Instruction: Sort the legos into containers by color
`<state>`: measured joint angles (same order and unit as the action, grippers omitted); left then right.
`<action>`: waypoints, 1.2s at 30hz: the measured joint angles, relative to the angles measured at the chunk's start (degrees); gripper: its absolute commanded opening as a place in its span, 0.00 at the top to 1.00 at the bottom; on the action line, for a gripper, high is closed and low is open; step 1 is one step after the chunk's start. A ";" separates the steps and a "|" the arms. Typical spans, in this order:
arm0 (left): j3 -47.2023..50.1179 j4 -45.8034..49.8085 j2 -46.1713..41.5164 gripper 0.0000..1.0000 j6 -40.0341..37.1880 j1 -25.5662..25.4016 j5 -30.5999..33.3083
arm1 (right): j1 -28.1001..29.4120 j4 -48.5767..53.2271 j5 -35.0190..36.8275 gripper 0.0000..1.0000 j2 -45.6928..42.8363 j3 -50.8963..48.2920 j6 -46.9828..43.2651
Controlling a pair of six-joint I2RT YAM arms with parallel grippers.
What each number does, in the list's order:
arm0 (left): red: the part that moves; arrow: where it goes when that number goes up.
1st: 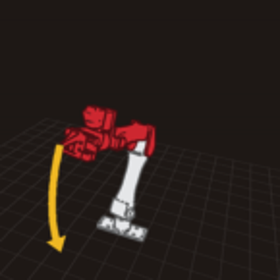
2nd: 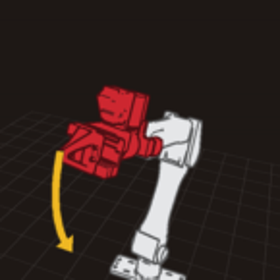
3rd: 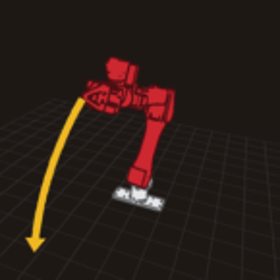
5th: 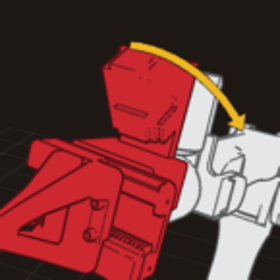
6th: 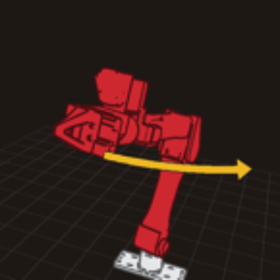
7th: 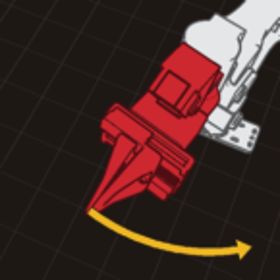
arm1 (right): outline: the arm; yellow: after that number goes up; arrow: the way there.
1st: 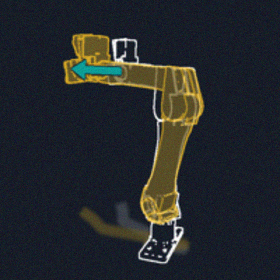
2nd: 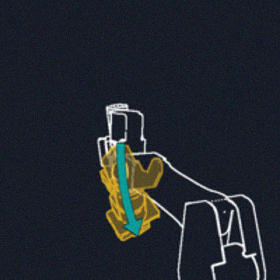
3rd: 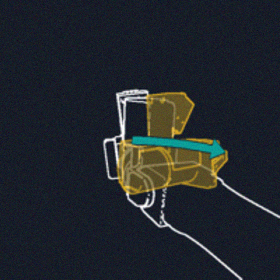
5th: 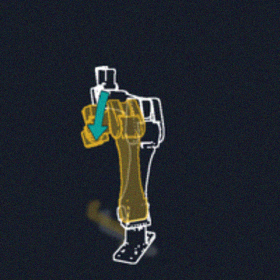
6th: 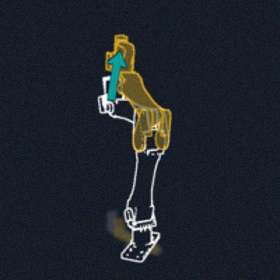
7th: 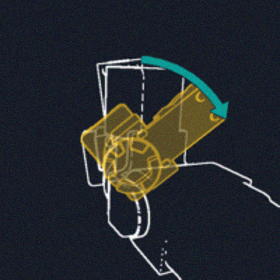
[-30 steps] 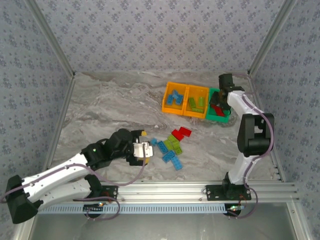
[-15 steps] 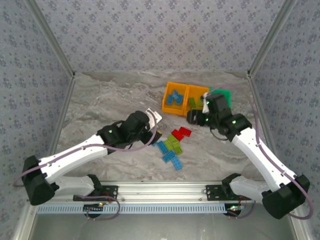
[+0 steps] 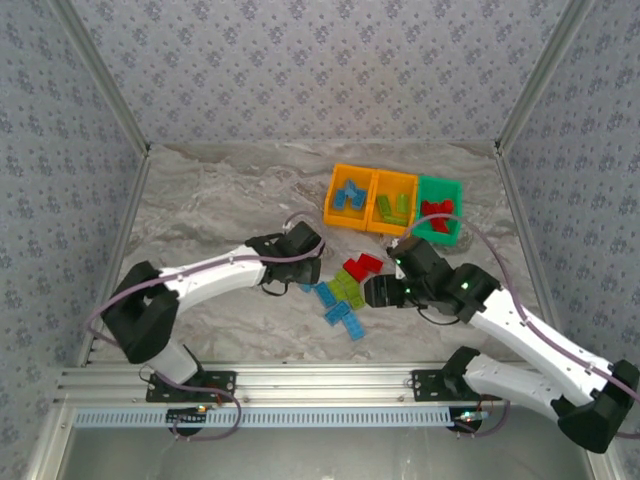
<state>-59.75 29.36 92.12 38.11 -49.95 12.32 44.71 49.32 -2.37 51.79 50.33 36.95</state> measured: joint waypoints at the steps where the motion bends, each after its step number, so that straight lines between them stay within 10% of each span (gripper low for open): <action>1: 0.00 -0.02 1.20 0.29 1.40 0.00 -0.68 | 0.13 0.26 0.20 0.28 -1.01 -0.37 0.70; 18: -1.53 -4.57 10.08 0.73 6.91 -0.04 -3.98 | 5.42 6.32 3.30 0.27 -15.13 -6.86 12.02; 36: -22.05 -4.24 9.22 0.83 -4.81 0.20 4.09 | 8.59 2.89 9.46 0.26 -15.78 -7.21 15.61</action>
<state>-81.80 25.12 101.34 33.30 -49.76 16.40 53.30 52.21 7.09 36.01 43.11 52.56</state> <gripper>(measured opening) 0.191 0.735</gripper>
